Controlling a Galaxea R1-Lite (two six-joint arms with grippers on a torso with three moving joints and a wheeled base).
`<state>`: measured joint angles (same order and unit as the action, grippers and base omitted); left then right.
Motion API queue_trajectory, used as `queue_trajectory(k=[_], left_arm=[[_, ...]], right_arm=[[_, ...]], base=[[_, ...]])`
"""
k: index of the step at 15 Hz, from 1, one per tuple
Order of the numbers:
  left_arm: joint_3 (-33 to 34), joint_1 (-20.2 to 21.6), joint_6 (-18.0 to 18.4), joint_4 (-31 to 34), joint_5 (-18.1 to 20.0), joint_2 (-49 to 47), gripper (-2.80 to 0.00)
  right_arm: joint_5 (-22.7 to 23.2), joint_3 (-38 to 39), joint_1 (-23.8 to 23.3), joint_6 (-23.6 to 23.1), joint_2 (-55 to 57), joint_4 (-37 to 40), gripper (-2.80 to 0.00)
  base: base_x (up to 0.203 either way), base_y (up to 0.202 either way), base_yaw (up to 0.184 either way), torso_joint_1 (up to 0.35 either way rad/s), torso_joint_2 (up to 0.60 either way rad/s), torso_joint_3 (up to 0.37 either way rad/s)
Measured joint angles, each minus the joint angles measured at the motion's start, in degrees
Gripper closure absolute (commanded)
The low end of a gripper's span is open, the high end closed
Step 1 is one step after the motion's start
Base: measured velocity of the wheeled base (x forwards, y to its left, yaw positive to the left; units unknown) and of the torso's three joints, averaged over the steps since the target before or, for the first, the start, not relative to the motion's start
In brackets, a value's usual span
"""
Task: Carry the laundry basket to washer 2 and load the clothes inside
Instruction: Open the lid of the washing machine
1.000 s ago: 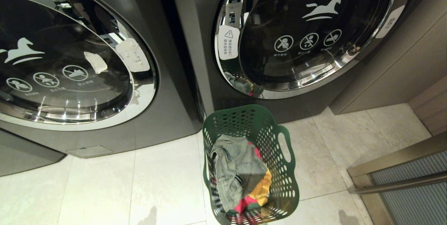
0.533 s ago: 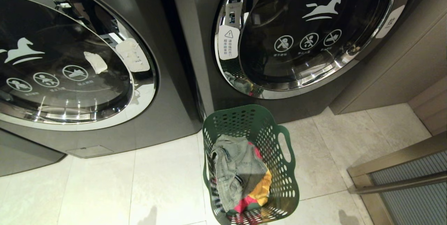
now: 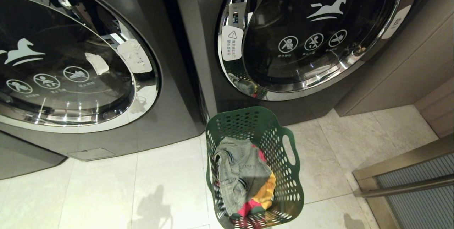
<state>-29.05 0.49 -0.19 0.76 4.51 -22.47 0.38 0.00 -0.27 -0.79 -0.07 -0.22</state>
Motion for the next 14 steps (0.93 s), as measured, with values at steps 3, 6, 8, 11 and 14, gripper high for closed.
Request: queue_trajectory(k=[3, 6, 8, 11, 14], left_arm=[[-1.8, 0.0, -2.1, -4.5, 4.4, -13.4, -2.80], [3.7, 0.1, -5.2, -15.3, 13.0, -24.5, -2.80], [8.0, 0.3, -5.9, -24.0, 17.5, -31.4, -2.80], [11.8, 0.3, -5.7, -39.4, 19.4, -44.4, -2.80], [11.5, 0.4, -3.9, -58.0, 19.8, -60.5, -2.80]], right_arm=[[0.0, 0.0, 0.0, 0.2, 0.0, 0.0, 0.00], [0.0, 0.0, 0.0, 0.2, 0.0, 0.0, 0.00], [0.0, 0.0, 0.0, 0.2, 0.0, 0.0, 0.00], [-0.1, 0.0, 0.0, 0.2, 0.0, 0.0, 0.00], [-0.1, 0.0, 0.0, 0.2, 0.0, 0.0, 0.00]], base=[[0.000, 0.000, 0.000, 0.000, 0.00, 0.000], [0.000, 0.000, 0.000, 0.000, 0.00, 0.000], [0.000, 0.000, 0.000, 0.000, 0.00, 0.000], [0.000, 0.000, 0.000, 0.000, 0.00, 0.000], [0.000, 0.000, 0.000, 0.000, 0.00, 0.000]])
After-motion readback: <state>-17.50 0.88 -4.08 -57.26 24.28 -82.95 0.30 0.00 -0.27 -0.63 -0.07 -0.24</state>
